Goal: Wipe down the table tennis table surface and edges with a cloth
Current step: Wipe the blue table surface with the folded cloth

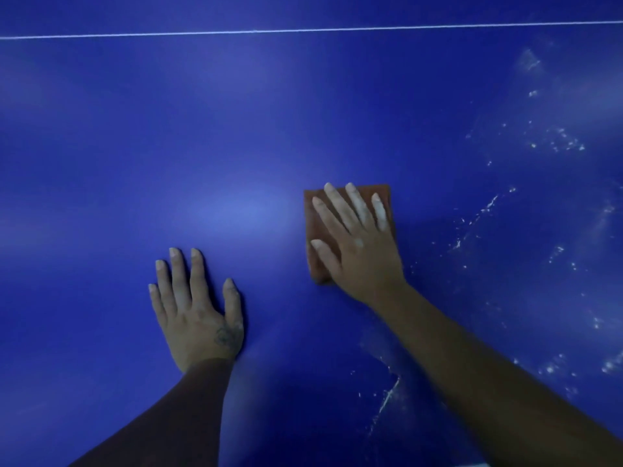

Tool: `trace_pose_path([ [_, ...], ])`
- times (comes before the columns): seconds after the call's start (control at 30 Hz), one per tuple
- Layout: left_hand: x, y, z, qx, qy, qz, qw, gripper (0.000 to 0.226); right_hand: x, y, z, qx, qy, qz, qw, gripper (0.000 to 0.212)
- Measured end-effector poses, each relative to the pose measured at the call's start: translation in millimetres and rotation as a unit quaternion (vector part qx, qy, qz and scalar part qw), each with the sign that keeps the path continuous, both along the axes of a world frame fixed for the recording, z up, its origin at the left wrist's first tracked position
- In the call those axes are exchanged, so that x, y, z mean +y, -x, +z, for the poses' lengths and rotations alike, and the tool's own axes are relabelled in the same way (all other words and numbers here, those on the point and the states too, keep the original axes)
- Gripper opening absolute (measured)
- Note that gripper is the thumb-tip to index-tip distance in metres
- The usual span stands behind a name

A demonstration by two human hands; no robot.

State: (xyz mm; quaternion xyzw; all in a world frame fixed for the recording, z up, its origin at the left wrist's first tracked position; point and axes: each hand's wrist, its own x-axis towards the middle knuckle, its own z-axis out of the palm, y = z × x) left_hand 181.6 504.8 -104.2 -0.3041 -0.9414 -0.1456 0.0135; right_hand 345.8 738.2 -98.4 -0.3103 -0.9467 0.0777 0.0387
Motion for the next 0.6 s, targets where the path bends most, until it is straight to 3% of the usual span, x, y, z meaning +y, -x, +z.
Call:
trace_pose_path([
  [0.07,0,0,0,0.000,-0.004,-0.001,1.000,0.069,22,-20,1,0.003,0.000,-0.005,1.000,0.063],
  [0.17,-1,1,-2,0.004,-0.005,-0.002,1.000,0.068,50,-49,5,-0.009,-0.005,-0.127,0.992,0.062],
  [0.3,-1,1,-4,0.007,-0.011,-0.004,1.000,0.068,43,-64,10,-0.007,-0.004,-0.328,0.945,0.063],
  [0.4,-2,2,-6,0.008,-0.009,-0.003,1.000,0.068,12,-36,13,-0.003,0.009,-0.399,0.917,0.065],
  [0.47,-2,2,-7,0.010,-0.009,-0.005,1.000,0.068,-14,-12,14,-0.011,0.017,-0.362,0.932,0.067],
  [0.6,-2,2,-7,0.012,-0.008,-0.007,1.000,0.069,-68,13,6,-0.025,0.019,-0.148,0.988,0.067],
])
